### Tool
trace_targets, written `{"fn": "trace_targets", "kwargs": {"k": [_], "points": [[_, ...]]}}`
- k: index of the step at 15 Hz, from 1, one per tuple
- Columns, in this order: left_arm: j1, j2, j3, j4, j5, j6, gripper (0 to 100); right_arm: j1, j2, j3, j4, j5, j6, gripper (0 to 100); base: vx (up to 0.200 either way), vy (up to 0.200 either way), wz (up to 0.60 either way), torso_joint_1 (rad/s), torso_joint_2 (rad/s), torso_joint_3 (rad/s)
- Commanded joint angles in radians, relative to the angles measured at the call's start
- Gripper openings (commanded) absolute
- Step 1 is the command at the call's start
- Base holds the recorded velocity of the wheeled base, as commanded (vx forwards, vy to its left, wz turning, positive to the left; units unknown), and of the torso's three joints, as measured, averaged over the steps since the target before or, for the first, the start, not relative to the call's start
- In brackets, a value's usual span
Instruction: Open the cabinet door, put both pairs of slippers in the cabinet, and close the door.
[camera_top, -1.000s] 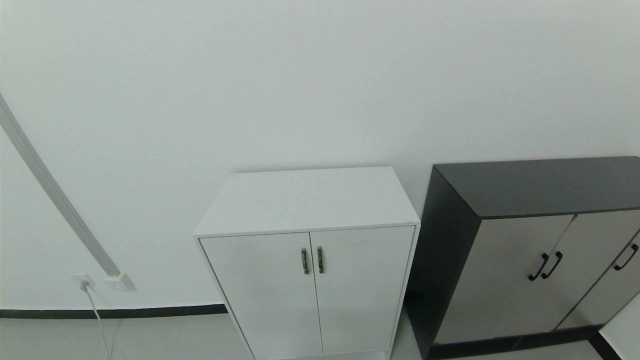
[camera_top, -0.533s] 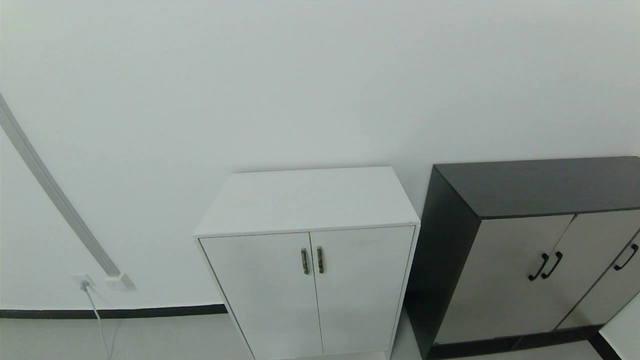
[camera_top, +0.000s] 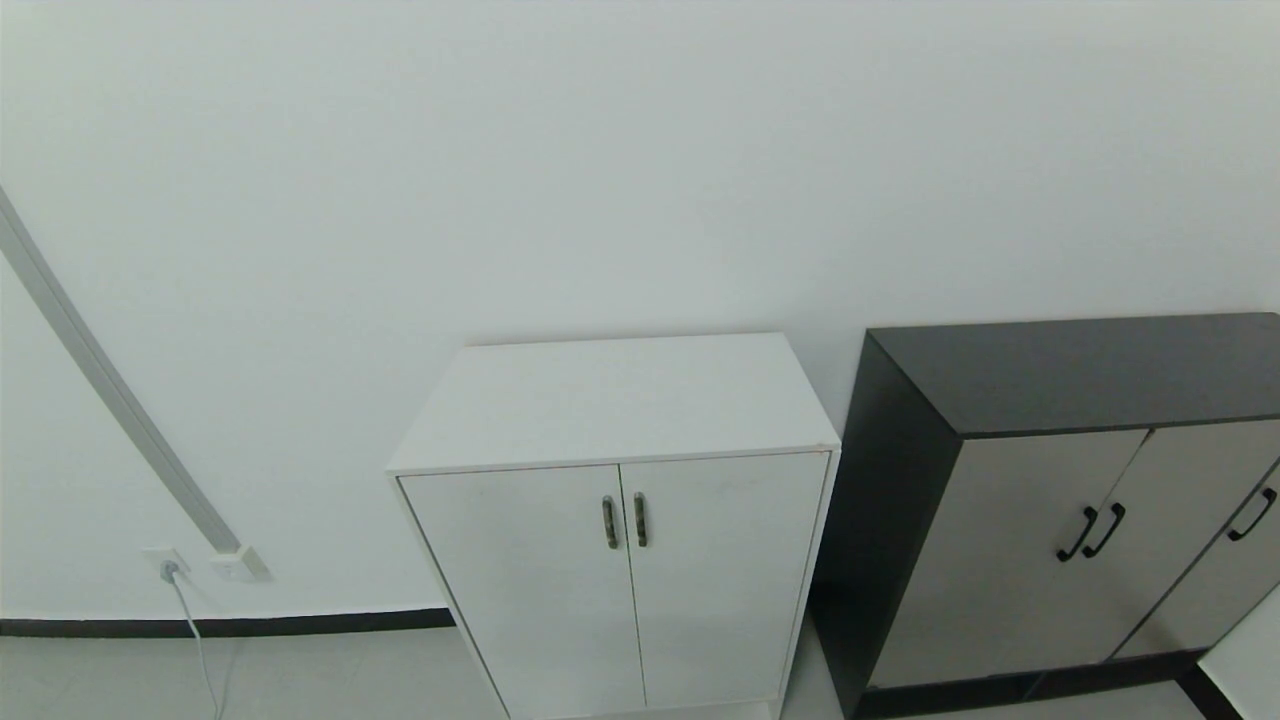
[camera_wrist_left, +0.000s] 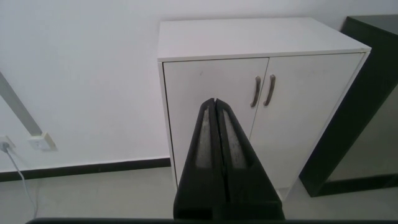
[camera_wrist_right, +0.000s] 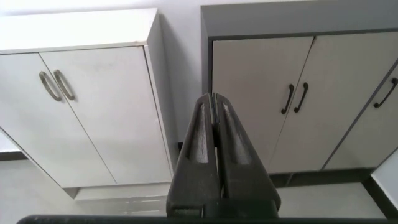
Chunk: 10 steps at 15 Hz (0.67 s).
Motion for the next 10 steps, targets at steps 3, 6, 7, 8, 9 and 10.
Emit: {"fn": "trace_targets", "kwargs": {"k": [3,6,7,8,9,10], "points": [[0.000,0.000,0.000,0.000,0.000,0.001,0,0.001,0.001,0.000,0.000,0.001,-0.002,0,0.000,0.000,0.00,0.000,0.00,0.000],[0.000,0.000,0.000,0.000,-0.001,0.002,0,0.001,0.001,0.000,-0.001,-0.002,0.003,0,0.000,0.000,0.00,0.000,0.00,0.000],[0.000,0.000,0.000,0.000,-0.001,0.002,0,0.001,0.000,0.000,0.000,-0.002,0.006,0,0.000,0.000,0.00,0.000,0.00,0.000],[0.000,0.000,0.000,0.000,-0.001,0.004,0,0.001,0.001,0.000,0.000,-0.002,0.006,0,0.000,0.000,0.00,0.000,0.00,0.000],[0.000,0.000,0.000,0.000,-0.001,0.004,0,0.001,0.000,0.000,-0.001,-0.002,0.006,0,0.000,0.000,0.00,0.000,0.00,0.000],[0.000,0.000,0.000,0.000,-0.001,0.004,0,0.001,0.000,0.000,-0.001,-0.002,0.005,0,0.000,0.000,0.00,0.000,0.00,0.000]]}}
